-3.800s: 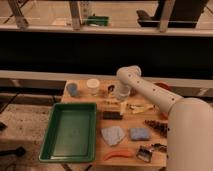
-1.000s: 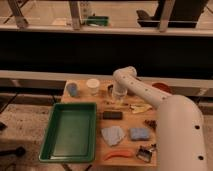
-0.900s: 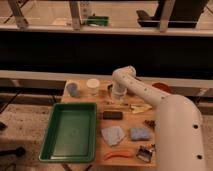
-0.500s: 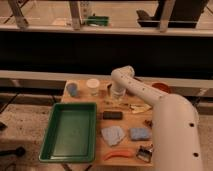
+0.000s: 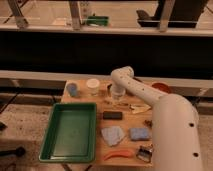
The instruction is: Place fork in table surface
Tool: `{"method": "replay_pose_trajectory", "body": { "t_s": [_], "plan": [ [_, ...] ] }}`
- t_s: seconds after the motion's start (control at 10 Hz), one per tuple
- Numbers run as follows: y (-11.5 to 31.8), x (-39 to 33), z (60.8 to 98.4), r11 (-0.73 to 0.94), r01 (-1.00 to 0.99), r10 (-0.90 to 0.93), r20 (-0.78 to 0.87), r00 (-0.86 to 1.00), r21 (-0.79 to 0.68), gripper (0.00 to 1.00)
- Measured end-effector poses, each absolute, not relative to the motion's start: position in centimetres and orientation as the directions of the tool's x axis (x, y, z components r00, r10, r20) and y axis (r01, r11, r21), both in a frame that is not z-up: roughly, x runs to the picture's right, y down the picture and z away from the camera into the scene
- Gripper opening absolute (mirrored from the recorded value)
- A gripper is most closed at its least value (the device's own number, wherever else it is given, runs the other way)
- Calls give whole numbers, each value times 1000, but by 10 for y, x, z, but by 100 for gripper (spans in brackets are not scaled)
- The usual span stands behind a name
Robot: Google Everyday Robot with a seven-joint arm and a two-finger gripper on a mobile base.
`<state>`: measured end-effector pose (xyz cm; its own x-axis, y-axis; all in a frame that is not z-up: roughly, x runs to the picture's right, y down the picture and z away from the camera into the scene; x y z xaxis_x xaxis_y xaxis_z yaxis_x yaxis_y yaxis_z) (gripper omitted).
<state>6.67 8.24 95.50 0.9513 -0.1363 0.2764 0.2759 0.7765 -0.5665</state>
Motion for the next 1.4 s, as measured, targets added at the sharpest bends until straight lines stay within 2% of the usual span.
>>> {"method": "replay_pose_trajectory", "body": {
  "t_s": [0.1,0.3,0.4,1.4],
  "plan": [
    [90,69,955,769,280,-137,281,950,-575,21],
    [92,70,955,768,282,-139,280,950,-575,5],
    [90,69,954,769,285,-143,280,949,-573,1],
    [67,64,917,790,204,-120,180,976,-578,0]
  ]
}}
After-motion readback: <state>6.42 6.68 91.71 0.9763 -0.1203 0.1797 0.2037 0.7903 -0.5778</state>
